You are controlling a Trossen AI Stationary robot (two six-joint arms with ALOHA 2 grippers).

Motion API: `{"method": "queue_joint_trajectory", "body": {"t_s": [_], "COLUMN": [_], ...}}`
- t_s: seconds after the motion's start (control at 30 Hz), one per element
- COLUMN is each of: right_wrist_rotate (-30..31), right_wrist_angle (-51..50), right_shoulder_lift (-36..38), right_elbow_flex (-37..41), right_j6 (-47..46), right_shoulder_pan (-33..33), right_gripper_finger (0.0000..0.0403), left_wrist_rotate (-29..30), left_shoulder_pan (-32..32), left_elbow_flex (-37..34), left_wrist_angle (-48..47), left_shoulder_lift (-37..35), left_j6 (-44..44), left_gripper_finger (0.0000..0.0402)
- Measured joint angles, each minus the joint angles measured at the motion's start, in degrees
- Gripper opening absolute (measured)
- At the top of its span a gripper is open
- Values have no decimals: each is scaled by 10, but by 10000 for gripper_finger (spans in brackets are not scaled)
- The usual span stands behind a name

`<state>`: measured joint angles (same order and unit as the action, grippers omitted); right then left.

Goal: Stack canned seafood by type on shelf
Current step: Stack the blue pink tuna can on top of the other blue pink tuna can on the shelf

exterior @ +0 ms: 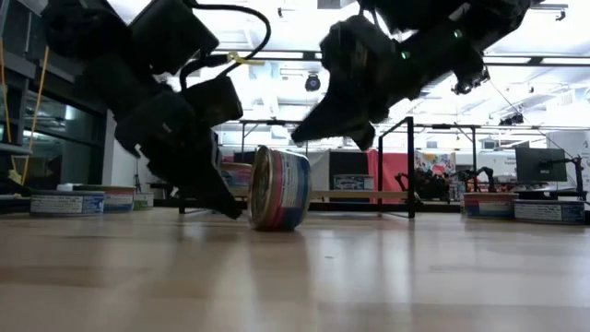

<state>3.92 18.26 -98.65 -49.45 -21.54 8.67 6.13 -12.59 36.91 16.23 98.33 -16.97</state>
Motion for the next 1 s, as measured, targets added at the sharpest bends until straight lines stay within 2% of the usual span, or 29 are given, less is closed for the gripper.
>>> {"method": "queue_joint_trajectory", "body": {"t_s": [0.2,0.37,0.47,0.57,0.73,1.0], "right_wrist_rotate": [0,8,38,75,100,119], "right_wrist_angle": [-26,-230,-340,-408,-480,-565], "right_shoulder_lift": [17,15,9,7,14,38], "right_elbow_flex": [-48,-165,-231,-270,-294,-294], "right_j6": [2,43,101,125,125,94], "right_shoulder_pan": [0,9,22,30,31,33], "right_gripper_finger": [0,0,0,0,0,0], "left_wrist_rotate": [-2,-5,-6,-37,-57,-31], "left_shoulder_pan": [-7,9,22,30,16,10], "left_elbow_flex": [1,2,2,2,2,9], "left_wrist_angle": [-15,-27,0,32,61,145], "left_shoulder_lift": [0,-16,-19,-19,-19,7], "left_j6": [-11,-24,-15,-20,-30,-28], "left_gripper_finger": [0,0,0,0,0,0]}}
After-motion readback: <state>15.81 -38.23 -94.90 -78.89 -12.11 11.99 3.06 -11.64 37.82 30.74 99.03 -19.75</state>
